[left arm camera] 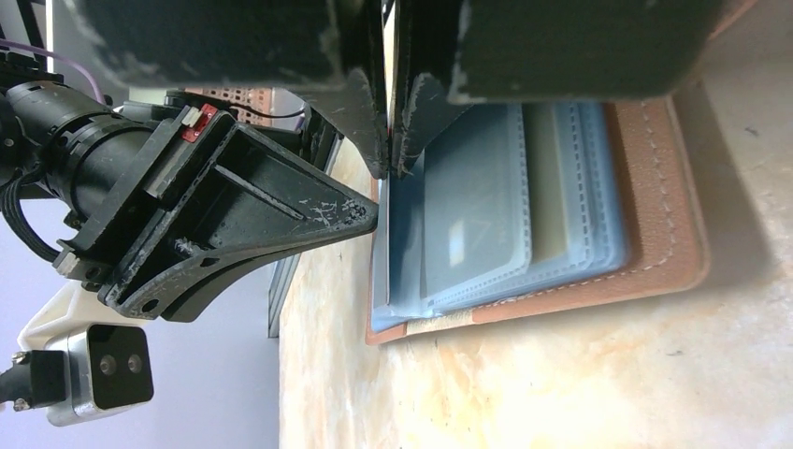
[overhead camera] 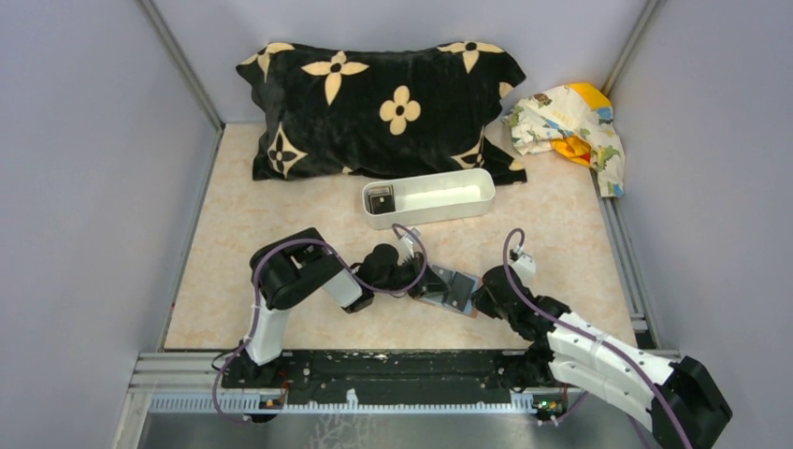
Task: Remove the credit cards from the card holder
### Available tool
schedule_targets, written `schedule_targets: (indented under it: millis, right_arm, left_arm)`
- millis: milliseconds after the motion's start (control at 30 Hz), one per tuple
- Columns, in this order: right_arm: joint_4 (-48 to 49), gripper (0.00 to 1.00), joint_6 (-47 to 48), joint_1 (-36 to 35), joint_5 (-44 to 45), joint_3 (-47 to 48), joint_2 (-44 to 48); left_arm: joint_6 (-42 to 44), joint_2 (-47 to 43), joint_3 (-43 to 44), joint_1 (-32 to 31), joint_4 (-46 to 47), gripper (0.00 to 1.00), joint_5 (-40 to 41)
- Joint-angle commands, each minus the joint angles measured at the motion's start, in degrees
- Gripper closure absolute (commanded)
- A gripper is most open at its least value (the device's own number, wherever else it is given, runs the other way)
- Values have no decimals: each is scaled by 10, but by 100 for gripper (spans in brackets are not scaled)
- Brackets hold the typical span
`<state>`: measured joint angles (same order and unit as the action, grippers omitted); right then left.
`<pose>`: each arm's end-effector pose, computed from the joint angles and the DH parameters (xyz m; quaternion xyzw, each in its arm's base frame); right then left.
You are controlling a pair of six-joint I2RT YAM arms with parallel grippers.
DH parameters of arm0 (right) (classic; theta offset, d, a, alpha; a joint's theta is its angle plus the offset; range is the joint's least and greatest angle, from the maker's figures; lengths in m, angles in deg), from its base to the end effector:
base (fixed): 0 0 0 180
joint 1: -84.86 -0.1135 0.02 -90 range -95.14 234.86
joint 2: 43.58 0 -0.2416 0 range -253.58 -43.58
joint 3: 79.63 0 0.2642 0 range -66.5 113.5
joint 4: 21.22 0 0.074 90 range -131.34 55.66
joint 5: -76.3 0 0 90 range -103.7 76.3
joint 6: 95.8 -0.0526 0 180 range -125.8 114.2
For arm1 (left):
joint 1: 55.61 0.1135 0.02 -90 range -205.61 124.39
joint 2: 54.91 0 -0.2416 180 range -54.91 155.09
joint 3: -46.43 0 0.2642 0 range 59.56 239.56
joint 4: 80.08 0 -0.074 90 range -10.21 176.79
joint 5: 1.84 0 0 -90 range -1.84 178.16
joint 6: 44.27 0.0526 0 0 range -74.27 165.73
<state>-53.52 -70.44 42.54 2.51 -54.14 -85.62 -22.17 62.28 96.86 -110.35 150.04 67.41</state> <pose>0.1398 0.1075 0.1063 0.2280 0.8997 0.2011 0.3131 0.1884 -0.2987 0.0504 0.0165 0.7960 -0.5848 0.1553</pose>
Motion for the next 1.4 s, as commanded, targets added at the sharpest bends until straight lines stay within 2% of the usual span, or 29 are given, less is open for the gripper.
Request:
schedule_targets:
  millis: [0,200,267,300,667,867,1167,1367]
  right_arm:
    - [3,100,-2,-7,-23,-10,-12]
    - [2,100,-2,-7,-16,-12,-13]
    - [5,100,-3,-7,-18,-14,-13]
    - [6,100,-3,-7,-19,-15,-14]
    - [12,100,-4,-7,-19,-16,-19]
    - [12,100,-4,-8,-18,-16,-19]
    - [9,100,-4,-7,-17,-14,-22]
    - [10,100,-5,-7,-17,-15,-21]
  left_arm:
    - [-9,11,7,-3,54,99,-10]
    - [-12,6,-9,1,64,100,-10]
    - [-14,3,-19,6,71,88,-9]
    - [-17,3,-23,8,76,86,-9]
    - [-28,10,-39,14,104,83,-14]
    - [-30,8,-48,17,111,84,-13]
    - [-38,23,-42,20,124,100,-28]
    - [-35,25,-35,19,123,100,-36]
